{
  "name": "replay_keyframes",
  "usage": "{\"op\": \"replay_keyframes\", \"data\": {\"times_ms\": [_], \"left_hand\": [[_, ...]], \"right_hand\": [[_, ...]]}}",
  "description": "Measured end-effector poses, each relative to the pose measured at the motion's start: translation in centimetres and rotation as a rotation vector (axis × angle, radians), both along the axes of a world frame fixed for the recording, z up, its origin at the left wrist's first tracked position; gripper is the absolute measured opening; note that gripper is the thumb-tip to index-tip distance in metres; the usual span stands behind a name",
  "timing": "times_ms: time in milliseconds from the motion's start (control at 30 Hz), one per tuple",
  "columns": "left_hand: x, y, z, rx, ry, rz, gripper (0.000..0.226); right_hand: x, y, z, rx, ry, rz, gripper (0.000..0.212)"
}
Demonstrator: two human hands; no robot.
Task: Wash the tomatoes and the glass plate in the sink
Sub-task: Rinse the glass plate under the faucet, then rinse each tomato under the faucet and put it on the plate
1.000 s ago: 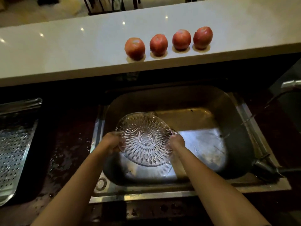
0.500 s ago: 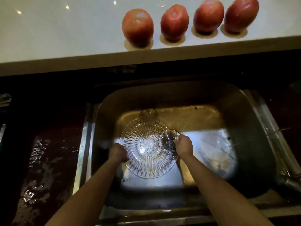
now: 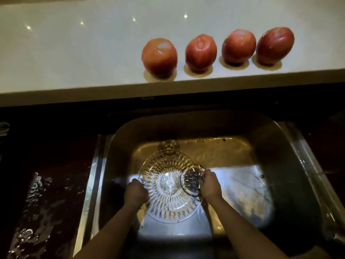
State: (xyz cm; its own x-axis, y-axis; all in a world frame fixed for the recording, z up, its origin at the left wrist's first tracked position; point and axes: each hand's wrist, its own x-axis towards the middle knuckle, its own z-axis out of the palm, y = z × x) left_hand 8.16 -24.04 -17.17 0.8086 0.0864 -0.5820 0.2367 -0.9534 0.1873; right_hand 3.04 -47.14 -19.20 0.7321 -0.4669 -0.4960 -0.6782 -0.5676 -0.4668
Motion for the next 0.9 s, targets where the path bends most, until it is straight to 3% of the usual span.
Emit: {"op": "replay_keyframes", "data": {"times_ms": [167,333,433,567,700,900], "left_hand": [[-0.6,-2.0,6.1,-0.003,-0.035,-0.216,0.054],[-1.0,-6.4,16.8,-0.243,-0.240,-0.418,0.046],[-1.4,-9.4,23.2,-0.410,-0.509,-0.478,0.046],[-1.4,-12.8,28.4,-0.565,-1.010,-0.652,0.046],[0.0,-15.3,29.1,-0.314,-1.105,-0.882,0.061],[1.1,-15.9,27.5,-0.097,-1.060,-0.902,0.072]], "right_hand": [[1.3,-0.4,4.9,-0.003,-0.063,0.077,0.040],[1.5,-1.4,15.3,-0.013,-0.402,0.079,0.047],[0.9,-2.8,23.0,-0.074,-0.688,-0.040,0.037],[1.1,-5.5,31.7,-0.201,-0.960,-0.142,0.030],[3.4,-7.7,35.3,-0.273,-0.921,-0.088,0.046],[6.0,-9.0,35.5,-0.291,-0.721,0.074,0.065]]}}
